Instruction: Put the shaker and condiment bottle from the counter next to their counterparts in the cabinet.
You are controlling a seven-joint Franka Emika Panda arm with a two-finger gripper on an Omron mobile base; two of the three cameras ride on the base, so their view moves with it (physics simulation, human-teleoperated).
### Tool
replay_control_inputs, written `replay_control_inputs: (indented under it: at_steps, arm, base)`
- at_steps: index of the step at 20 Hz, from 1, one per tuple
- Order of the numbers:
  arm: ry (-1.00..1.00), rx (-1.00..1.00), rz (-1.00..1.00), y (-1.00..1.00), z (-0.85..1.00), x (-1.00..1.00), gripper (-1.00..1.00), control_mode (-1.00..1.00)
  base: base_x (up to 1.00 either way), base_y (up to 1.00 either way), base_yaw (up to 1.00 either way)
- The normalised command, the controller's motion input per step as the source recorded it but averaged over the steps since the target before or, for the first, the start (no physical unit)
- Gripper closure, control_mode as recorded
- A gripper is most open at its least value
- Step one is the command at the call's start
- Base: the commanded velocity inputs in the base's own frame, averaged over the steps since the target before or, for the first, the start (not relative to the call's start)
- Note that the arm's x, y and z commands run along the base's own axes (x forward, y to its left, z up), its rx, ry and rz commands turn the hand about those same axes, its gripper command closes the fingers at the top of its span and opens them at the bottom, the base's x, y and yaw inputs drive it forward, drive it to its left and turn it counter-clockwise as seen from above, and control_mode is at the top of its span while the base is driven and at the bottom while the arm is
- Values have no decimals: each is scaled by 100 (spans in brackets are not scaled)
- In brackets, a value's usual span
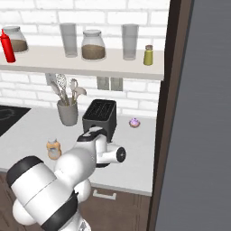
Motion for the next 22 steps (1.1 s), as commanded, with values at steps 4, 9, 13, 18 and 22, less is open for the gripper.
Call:
replay_control_inputs:
  at_steps: [4,9,13,18,22]
  arm:
    - [-1,2,-6,0,31,-3,100,-100]
    - [7,5,-7,0,46,-26,100,-100]
    - [12,5,-6,0,54,-38,100,-100]
    - [14,5,-5,0,61,-35,100,-100]
    - [15,3,-7,0,57,-15,100,-100]
  base:
    - [0,0,0]
    - [0,0,0]
    - [0,0,0]
    - [0,0,0]
    - [0,0,0]
